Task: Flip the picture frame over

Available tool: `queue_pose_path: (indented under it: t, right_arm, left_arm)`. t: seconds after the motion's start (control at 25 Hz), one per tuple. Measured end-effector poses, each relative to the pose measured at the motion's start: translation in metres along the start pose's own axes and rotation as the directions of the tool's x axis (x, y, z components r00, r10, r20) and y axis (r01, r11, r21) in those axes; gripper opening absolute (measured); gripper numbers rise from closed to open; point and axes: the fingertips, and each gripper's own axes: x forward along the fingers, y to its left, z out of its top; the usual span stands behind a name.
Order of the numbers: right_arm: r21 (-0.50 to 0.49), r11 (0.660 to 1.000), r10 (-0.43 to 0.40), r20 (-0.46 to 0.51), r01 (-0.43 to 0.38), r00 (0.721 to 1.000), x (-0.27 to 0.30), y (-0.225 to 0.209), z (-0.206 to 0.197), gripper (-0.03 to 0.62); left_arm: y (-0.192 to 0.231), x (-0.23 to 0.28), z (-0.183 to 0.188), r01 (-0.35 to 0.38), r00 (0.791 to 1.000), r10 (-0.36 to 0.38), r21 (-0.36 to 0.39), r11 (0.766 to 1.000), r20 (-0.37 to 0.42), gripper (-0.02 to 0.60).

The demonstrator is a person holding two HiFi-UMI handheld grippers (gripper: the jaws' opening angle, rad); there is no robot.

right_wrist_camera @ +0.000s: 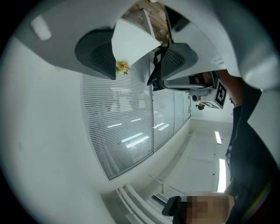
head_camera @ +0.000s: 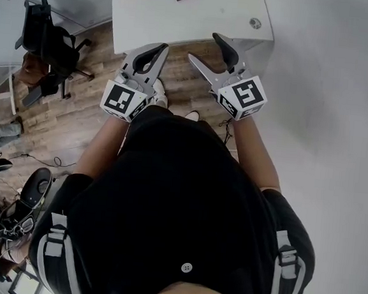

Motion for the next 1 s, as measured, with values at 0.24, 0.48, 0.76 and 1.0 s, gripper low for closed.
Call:
queue_pose_path:
  t: [0.24,0.48,0.76,1.0]
  right_arm:
    - [0.012,1.0,-0.011,-0.044,0.011,0.999,0.087,-0.03,-0.006,0.319]
    - [0.015,0.999,-0.037,-0.067,0.038,0.997,0.135,-0.041,-0.007,0.319]
    - [0.017,0.997,-0.073,-0.082,0.074,0.994,0.179,-0.051,-0.007,0.319]
    - [0.03,0.993,-0.107,-0.097,0.111,0.989,0.212,-0.055,-0.007,0.319]
  left_arm:
    - [0.09,0.023,-0.008,0.018,1.0,-0.018,-0.024,1.0,-0.015,0.005]
    - [0.141,0.033,-0.009,0.036,0.999,-0.036,-0.032,0.999,-0.001,0.005]
    - [0.187,0.041,-0.013,0.071,0.997,-0.07,-0.049,0.996,0.008,0.005]
    - [0.221,0.04,-0.014,0.104,0.994,-0.105,-0.056,0.993,-0.006,0.005]
